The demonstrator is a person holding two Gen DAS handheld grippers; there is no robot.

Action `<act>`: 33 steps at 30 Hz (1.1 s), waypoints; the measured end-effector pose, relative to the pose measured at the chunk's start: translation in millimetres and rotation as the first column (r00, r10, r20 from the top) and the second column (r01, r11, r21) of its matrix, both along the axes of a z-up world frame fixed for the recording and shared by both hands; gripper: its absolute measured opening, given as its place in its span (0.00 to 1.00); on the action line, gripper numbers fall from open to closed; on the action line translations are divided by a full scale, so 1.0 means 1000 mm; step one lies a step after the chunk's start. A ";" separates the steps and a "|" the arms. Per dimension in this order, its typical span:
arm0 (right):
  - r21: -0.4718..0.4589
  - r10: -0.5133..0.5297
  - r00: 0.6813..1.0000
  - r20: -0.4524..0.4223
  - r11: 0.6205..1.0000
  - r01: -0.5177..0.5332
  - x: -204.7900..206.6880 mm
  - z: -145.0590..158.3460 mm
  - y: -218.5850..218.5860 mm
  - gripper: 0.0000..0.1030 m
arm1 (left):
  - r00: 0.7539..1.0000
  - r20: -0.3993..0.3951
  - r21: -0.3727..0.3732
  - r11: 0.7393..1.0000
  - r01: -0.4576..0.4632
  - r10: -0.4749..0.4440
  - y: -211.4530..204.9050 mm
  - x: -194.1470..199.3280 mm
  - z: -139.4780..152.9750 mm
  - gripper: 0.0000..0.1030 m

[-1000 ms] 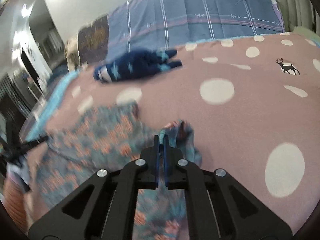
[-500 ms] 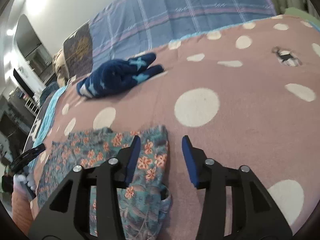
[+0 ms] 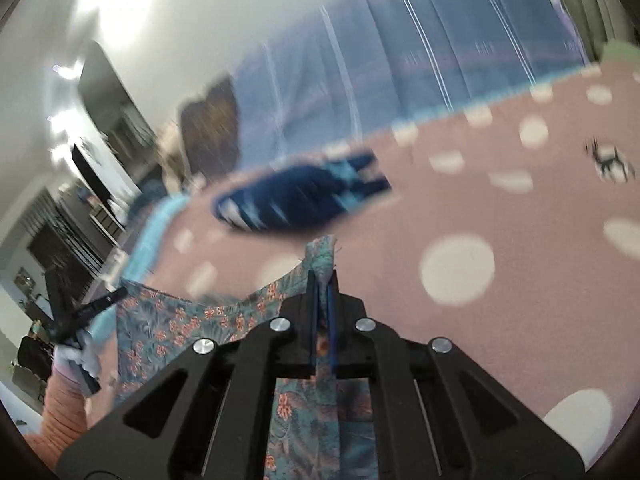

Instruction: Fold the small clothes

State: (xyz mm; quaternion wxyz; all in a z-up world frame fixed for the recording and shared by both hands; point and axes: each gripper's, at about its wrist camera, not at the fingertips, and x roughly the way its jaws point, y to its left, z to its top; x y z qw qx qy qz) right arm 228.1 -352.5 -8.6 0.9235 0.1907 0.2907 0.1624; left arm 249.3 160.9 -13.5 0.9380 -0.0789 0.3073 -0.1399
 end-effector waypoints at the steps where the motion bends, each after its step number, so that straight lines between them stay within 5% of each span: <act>1: -0.012 -0.001 1.000 0.003 1.000 0.001 0.004 0.004 0.001 0.04 | 1.000 0.001 0.015 1.000 -0.008 0.008 -0.001 0.005 0.002 0.02; 3: -0.070 -0.020 0.999 -0.034 0.997 0.018 0.023 -0.004 0.006 0.04 | 0.999 -0.040 0.037 0.999 -0.010 0.011 -0.003 0.024 -0.007 0.02; 6: -0.136 -0.059 0.978 -0.202 0.990 0.032 0.063 -0.051 0.010 0.08 | 0.983 -0.183 0.171 0.985 -0.004 0.036 -0.015 0.060 -0.058 0.03; 8: -0.143 -0.084 0.948 -0.308 0.989 0.041 0.075 -0.082 0.009 0.11 | 0.964 -0.261 0.217 0.976 0.014 0.045 -0.018 0.067 -0.086 0.04; 10: -0.101 -0.078 0.948 -0.310 0.994 0.049 0.067 -0.096 0.004 0.12 | 0.954 -0.297 0.233 0.972 0.028 0.044 -0.018 0.062 -0.105 0.06; 14: -0.089 -0.100 0.958 -0.268 0.993 0.079 0.031 -0.078 -0.011 0.32 | 0.964 -0.260 0.168 0.986 -0.008 0.052 0.001 0.030 -0.090 0.18; 20: -0.022 -0.069 0.969 -0.238 0.998 0.065 -0.057 -0.061 -0.025 0.32 | 0.984 -0.177 0.043 0.999 -0.008 0.016 0.021 -0.070 -0.054 0.37; 27: -0.001 -0.049 0.963 -0.265 0.999 0.051 -0.169 -0.078 -0.014 0.36 | 0.975 -0.224 -0.086 0.996 -0.022 0.003 0.031 -0.174 -0.070 0.37; 33: -0.064 -0.095 0.953 -0.286 0.995 0.080 -0.212 -0.092 -0.010 0.37 | 0.964 -0.266 -0.118 0.992 -0.039 0.006 0.030 -0.200 -0.088 0.37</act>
